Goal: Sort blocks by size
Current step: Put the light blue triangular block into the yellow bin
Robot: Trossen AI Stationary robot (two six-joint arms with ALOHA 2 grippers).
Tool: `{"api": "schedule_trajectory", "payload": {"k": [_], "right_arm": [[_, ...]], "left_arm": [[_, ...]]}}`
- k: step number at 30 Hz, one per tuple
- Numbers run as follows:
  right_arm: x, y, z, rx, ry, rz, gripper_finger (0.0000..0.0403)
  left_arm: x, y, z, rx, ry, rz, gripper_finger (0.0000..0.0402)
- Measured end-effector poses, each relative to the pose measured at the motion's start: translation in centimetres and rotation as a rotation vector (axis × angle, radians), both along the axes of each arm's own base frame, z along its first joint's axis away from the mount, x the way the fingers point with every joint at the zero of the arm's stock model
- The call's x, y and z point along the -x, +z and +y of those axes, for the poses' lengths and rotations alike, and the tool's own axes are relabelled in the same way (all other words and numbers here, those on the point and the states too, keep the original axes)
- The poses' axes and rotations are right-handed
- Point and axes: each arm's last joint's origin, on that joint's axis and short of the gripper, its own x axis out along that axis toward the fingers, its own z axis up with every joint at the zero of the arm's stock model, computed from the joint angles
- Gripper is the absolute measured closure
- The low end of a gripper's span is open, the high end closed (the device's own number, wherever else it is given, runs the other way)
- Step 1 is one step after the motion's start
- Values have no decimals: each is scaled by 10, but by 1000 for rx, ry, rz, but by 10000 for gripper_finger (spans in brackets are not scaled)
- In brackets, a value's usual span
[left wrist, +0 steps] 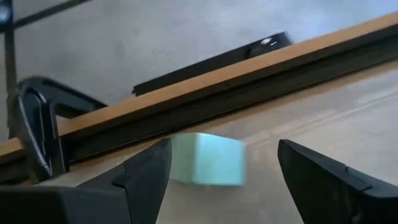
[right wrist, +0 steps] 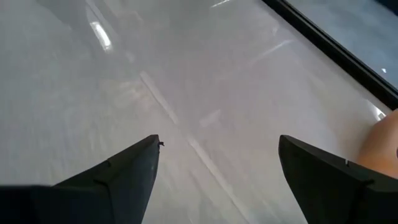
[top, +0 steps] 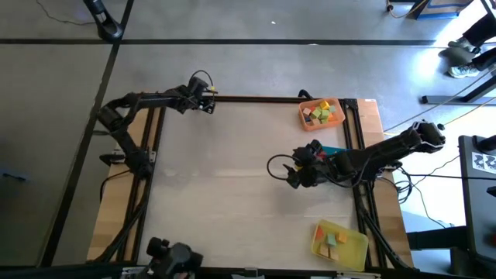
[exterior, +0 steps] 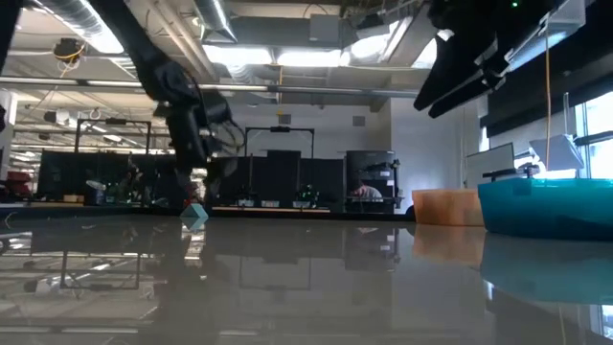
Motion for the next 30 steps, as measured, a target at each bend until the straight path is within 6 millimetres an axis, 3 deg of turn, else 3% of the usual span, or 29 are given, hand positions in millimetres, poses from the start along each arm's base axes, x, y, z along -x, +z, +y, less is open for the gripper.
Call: {"api": "schedule_trajectory", "payload": {"k": [5, 12, 18, 24, 30], "right_arm": [[-1, 1, 0, 4, 16, -6, 78], [-2, 1, 1, -4, 21, -8, 78], [-2, 1, 1, -4, 21, -8, 78], [-2, 0, 2, -31, 40, 2, 78], [-2, 0, 2, -45, 51, 7, 78]], "left_arm": [[6, -28, 14, 47, 35, 40, 123], [5, -36, 16, 69, -1, 48, 129], [3, -38, 12, 108, -61, 79, 198], [-11, -37, -8, 153, -154, 141, 263], [-39, -32, -45, 176, -299, 167, 283]]}}
